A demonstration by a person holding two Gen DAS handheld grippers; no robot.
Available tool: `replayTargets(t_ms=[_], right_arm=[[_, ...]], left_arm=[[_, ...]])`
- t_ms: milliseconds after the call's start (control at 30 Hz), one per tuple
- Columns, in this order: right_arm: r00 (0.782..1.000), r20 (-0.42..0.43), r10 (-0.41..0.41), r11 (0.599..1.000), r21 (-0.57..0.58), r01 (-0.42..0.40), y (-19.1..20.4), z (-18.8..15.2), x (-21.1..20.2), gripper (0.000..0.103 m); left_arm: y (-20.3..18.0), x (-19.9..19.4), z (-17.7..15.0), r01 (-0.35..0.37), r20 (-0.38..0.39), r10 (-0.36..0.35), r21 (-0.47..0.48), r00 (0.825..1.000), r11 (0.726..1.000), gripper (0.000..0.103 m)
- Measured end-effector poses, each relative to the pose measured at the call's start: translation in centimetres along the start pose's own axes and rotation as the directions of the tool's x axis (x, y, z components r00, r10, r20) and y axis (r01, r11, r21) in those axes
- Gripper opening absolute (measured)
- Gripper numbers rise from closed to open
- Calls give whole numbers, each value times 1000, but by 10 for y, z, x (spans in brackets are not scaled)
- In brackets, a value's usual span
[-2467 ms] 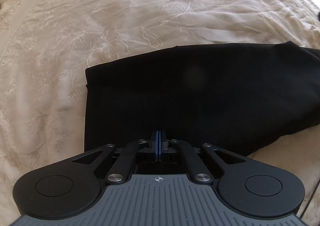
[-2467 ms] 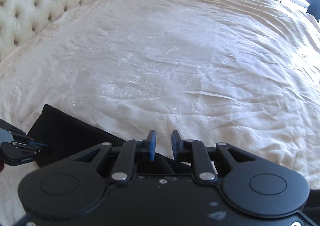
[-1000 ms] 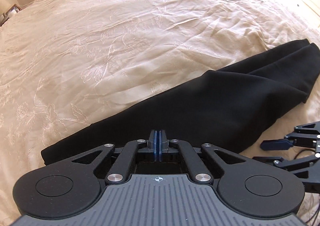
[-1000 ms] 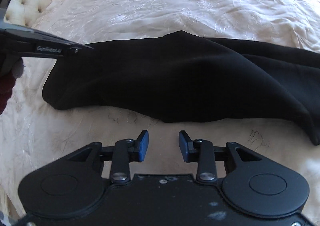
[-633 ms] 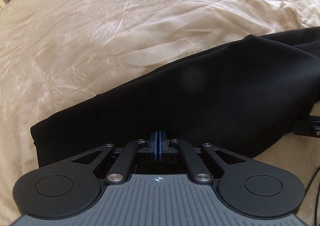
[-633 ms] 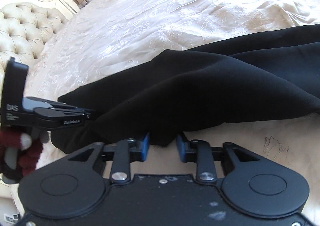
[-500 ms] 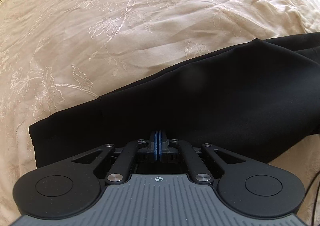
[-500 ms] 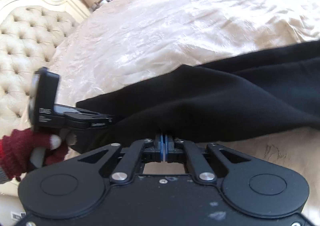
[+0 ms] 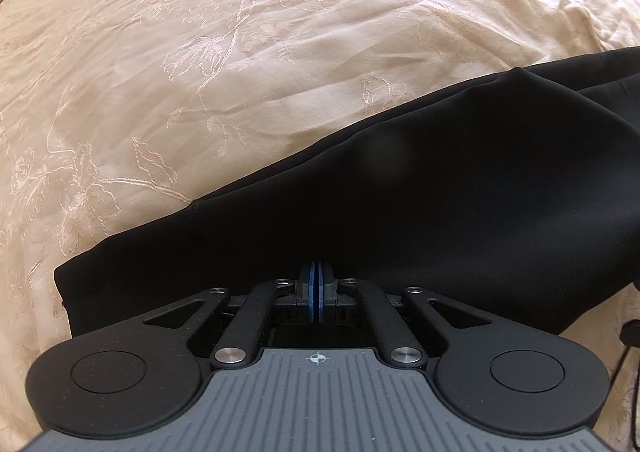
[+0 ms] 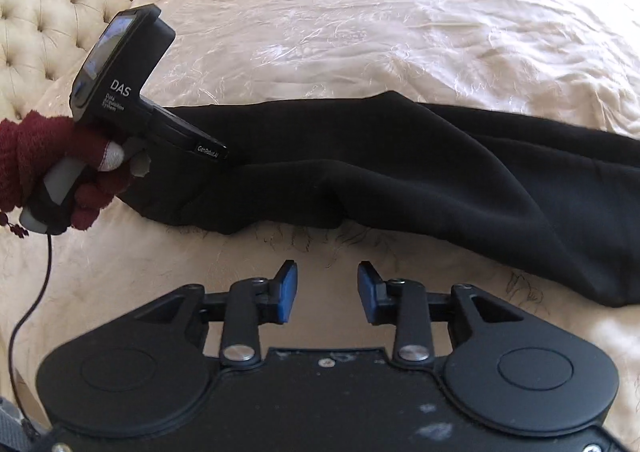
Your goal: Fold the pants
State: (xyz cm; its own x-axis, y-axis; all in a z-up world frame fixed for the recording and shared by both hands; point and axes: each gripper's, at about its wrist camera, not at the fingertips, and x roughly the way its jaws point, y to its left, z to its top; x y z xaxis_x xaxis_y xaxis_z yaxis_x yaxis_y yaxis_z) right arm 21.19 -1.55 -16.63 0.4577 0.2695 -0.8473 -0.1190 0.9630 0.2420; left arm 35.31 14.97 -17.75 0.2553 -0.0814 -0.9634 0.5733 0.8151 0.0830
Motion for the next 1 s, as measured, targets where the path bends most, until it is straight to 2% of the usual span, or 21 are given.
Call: replayTargets(t_ms=[67,200,267,333,433,533,600,700,733,900,967,1000], right_arm=[[999,39,-20,998,-64,23,6,7,4,37],[991,132,-22,982,-186,47,16,30,3,37],[988,155,-17,975,-215,50,19,41,4,37],[990,142,-11,974,-221,42,18,47,8,38],[995,101,-6,970,-242,30,13,40,12,39],[997,75,0,952,-306,24,14,32,17,41],[998,60,-12,920,-390,34,19,25,22,42],[998,39,-44,844,-533,58,25,11,30,43],[998,34,-52,830,-554,62,26,9,32,43],[994,74,-80,816,-567,108,23,9,40,44],[995,71,-71,821,-562,99,25,13,44,46],[997,56,-52,834,-547,74,25,15,44,42]], left_arm=[[5,-3,4,7,6,-7,2,1000,1000,2],[25,-6,12,-44,13,45,-36,999,998,2],[35,-6,14,-17,7,18,-79,1000,997,2],[39,-9,14,-15,6,15,-104,1000,995,2],[38,-19,13,-72,3,73,-107,997,992,2],[41,-34,2,-42,12,45,-162,999,986,2],[43,-45,-8,-21,17,25,-207,1000,978,2],[43,-62,-26,0,15,4,-263,1000,965,2],[42,-67,-31,8,14,-5,-270,1000,963,2],[26,-80,-54,31,13,-28,-259,1000,965,3],[19,-84,-60,49,10,-48,-269,999,962,3],[16,-85,-62,56,8,-56,-276,998,960,3]])
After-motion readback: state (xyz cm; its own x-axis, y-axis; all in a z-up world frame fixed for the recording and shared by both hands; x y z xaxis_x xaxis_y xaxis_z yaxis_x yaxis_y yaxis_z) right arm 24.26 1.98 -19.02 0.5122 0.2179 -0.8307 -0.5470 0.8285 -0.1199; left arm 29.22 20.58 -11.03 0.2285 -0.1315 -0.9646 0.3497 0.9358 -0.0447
